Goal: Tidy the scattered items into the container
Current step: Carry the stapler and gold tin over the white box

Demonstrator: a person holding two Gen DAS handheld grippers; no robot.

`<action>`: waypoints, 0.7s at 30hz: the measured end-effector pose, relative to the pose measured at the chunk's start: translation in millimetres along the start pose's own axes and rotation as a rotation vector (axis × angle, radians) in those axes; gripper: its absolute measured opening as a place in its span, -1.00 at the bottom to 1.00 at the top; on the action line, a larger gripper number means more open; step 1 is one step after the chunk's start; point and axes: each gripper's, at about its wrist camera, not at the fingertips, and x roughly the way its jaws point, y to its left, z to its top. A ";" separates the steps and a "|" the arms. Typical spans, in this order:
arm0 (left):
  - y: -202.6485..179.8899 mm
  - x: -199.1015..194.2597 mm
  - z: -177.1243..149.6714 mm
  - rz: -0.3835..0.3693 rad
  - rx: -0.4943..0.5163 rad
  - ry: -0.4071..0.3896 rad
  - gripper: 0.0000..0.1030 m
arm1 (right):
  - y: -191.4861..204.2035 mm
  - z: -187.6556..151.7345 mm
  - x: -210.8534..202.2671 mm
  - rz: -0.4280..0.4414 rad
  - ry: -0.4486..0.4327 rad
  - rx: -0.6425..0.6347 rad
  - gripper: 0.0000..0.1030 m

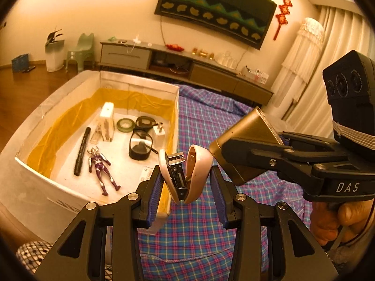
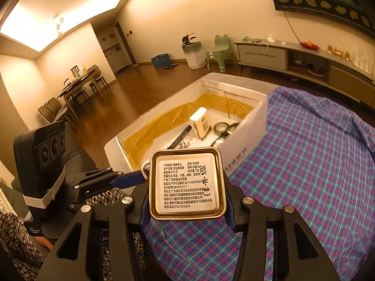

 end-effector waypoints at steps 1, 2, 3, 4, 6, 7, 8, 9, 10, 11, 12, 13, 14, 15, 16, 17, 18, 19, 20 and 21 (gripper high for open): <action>2.6 -1.3 1.5 -0.008 -0.009 -0.002 -0.18 | 2.1 3.7 0.5 0.002 -0.005 -0.007 -0.02; 4.6 -2.5 2.7 -0.011 -0.015 -0.005 -0.18 | 3.4 6.8 0.9 0.005 -0.007 -0.011 -0.02; 7.0 -4.0 4.3 -0.007 -0.016 -0.011 -0.18 | 5.0 9.7 1.5 0.005 -0.009 -0.016 -0.02; 9.4 -5.1 5.8 0.002 -0.017 -0.018 -0.18 | 6.7 11.8 2.1 0.006 -0.011 -0.020 -0.02; 16.9 -6.4 8.6 0.012 -0.029 -0.027 -0.18 | 9.9 17.3 5.2 0.012 -0.008 -0.028 -0.02; 20.3 -6.9 9.8 0.016 -0.036 -0.030 -0.18 | 11.4 19.4 7.0 0.013 -0.007 -0.031 -0.02; 23.7 -7.3 10.9 0.023 -0.041 -0.034 -0.19 | 12.9 20.9 8.7 0.013 -0.005 -0.035 -0.02; 27.2 -7.1 11.9 0.029 -0.046 -0.036 -0.18 | 14.7 22.8 10.7 0.016 -0.002 -0.041 -0.02; 30.0 -6.9 12.8 0.032 -0.051 -0.036 -0.19 | 16.8 24.7 13.0 0.019 0.001 -0.046 -0.02; 32.3 -6.7 13.7 0.033 -0.054 -0.037 -0.18 | 18.5 26.0 14.9 0.020 0.004 -0.050 -0.02; 34.3 -6.4 14.6 0.035 -0.056 -0.038 -0.19 | 20.4 27.3 16.8 0.023 0.006 -0.054 -0.02; 36.0 -5.8 15.6 0.038 -0.057 -0.039 -0.18 | 22.2 29.2 19.1 0.025 0.009 -0.060 -0.02; 37.7 -4.9 16.5 0.040 -0.059 -0.039 -0.18 | 23.4 30.9 21.4 0.026 0.011 -0.064 -0.02; 39.5 -3.8 17.4 0.042 -0.063 -0.038 -0.18 | 25.1 33.2 23.5 0.027 0.013 -0.070 -0.02; 41.4 -2.5 18.3 0.043 -0.067 -0.037 -0.18 | 26.3 35.0 25.1 0.028 0.015 -0.075 -0.02; 43.5 -1.0 19.4 0.044 -0.072 -0.035 -0.18 | 27.6 36.6 27.0 0.028 0.017 -0.080 -0.02; 45.6 0.5 20.2 0.045 -0.078 -0.033 -0.18 | 29.0 39.3 29.4 0.027 0.019 -0.086 -0.02; 47.5 1.7 20.7 0.045 -0.085 -0.030 -0.18 | 29.6 42.1 31.6 0.026 0.021 -0.090 -0.02; 49.6 2.8 21.4 0.046 -0.093 -0.028 -0.18 | 29.8 45.1 33.8 0.026 0.023 -0.093 -0.02; 51.9 3.8 22.0 0.048 -0.101 -0.027 -0.18 | 30.6 48.0 36.4 0.026 0.025 -0.097 -0.02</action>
